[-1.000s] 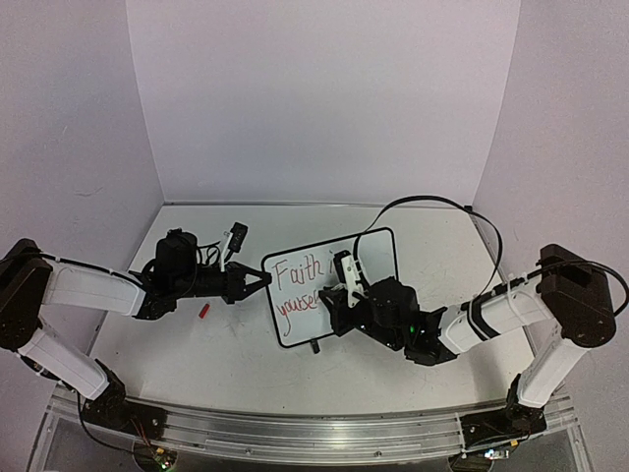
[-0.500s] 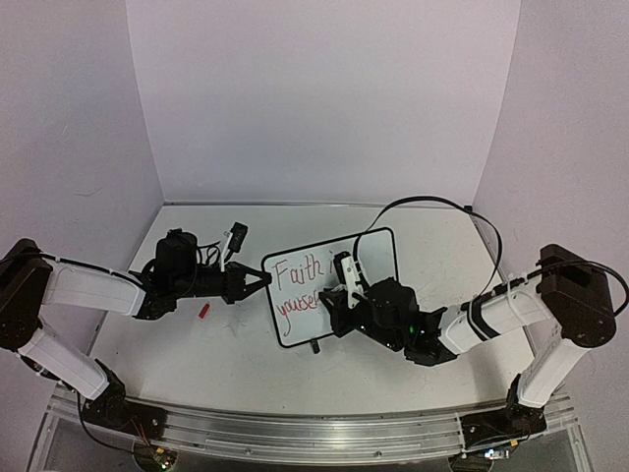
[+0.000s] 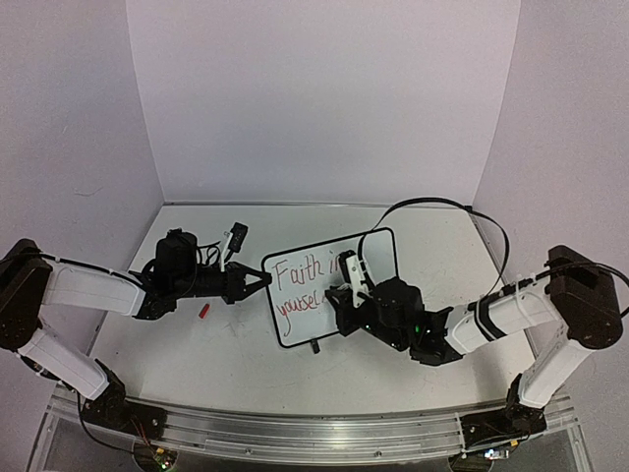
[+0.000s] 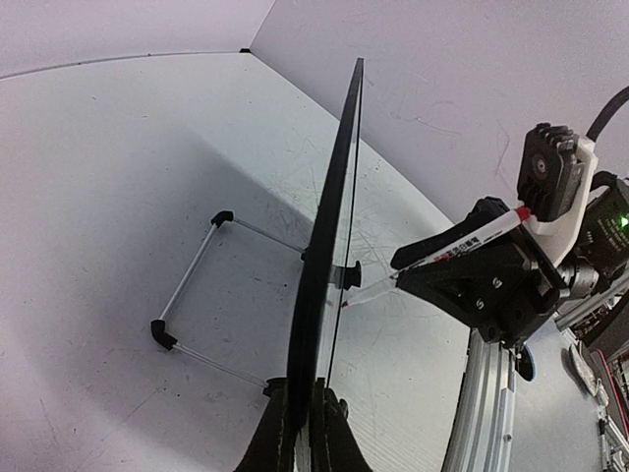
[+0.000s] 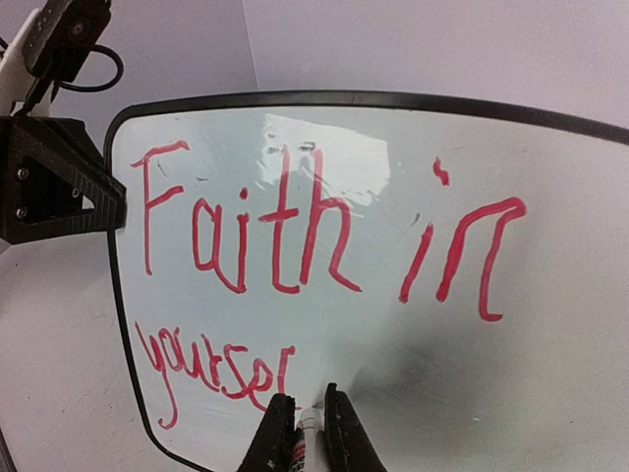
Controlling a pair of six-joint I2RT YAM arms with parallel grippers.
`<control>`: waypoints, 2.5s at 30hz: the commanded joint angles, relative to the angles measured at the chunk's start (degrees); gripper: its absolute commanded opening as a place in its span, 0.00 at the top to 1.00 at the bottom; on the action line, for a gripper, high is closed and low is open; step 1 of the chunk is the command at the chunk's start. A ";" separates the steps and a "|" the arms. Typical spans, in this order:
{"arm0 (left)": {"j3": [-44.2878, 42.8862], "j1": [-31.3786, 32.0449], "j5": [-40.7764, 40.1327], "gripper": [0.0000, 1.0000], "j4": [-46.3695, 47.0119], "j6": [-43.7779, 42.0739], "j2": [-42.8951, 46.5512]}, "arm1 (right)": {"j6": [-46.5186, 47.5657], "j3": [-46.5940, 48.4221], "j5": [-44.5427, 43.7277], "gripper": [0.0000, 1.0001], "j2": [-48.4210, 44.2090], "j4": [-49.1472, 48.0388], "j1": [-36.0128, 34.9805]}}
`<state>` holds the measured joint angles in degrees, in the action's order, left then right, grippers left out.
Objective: Write a sentence on the whiteboard
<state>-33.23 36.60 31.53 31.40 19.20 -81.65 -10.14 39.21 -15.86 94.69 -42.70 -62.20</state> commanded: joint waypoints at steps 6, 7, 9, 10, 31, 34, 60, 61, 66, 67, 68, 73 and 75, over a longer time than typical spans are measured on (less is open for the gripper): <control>-0.89 -0.12 -0.70 1.00 -0.84 -2.41 1.29 | 3.81 0.87 -0.44 1.00 -4.51 -2.91 0.92; -1.03 -0.12 -0.57 1.00 -0.84 -2.40 1.09 | 3.73 1.36 -0.19 1.00 -3.90 -3.00 0.92; -1.12 -0.12 -0.45 1.00 -0.83 -2.34 0.93 | 3.58 1.56 -0.44 1.00 -3.12 -3.82 0.93; -1.10 -0.09 -0.47 1.00 -0.88 -2.39 0.92 | 3.59 1.57 -0.89 1.00 -2.90 -4.18 0.91; -0.34 -0.12 -0.75 1.00 -0.94 -2.62 2.18 | 4.96 4.12 -3.35 1.00 1.25 -5.54 1.03; -0.39 -0.13 -0.74 1.00 -0.94 -2.64 2.18 | 4.88 4.03 -3.33 1.00 1.46 -4.74 1.01; -0.43 -0.12 -0.76 1.00 -0.95 -2.77 2.11 | -0.09 1.73 -0.88 1.00 1.99 1.67 0.13; -0.40 -0.12 -0.76 1.00 -0.92 -2.77 2.17 | -0.45 1.53 -0.84 1.00 1.99 1.92 0.06; -0.35 -0.12 -0.75 1.00 -0.90 -2.86 2.21 | -2.07 0.97 -0.55 1.00 2.42 3.11 -0.32; -0.35 -0.11 -0.71 1.00 -0.92 -2.86 2.23 | -2.30 0.96 -0.48 1.00 2.59 3.39 -0.37; -0.34 -0.11 -0.74 1.00 -0.95 -2.86 2.24 | -2.45 0.92 -0.41 1.00 2.72 3.59 -0.47; -0.29 -0.10 -0.73 1.00 -0.93 -2.87 2.32 | -2.81 1.59 -0.03 1.00 3.57 4.54 -1.08; -0.21 -0.12 -0.84 1.00 -0.91 -2.88 2.37 | -2.85 2.05 0.15 1.00 3.92 4.93 -1.28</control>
<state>-33.23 36.60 31.68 30.83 18.87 -81.36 -12.23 40.69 -15.28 96.85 -39.45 -63.31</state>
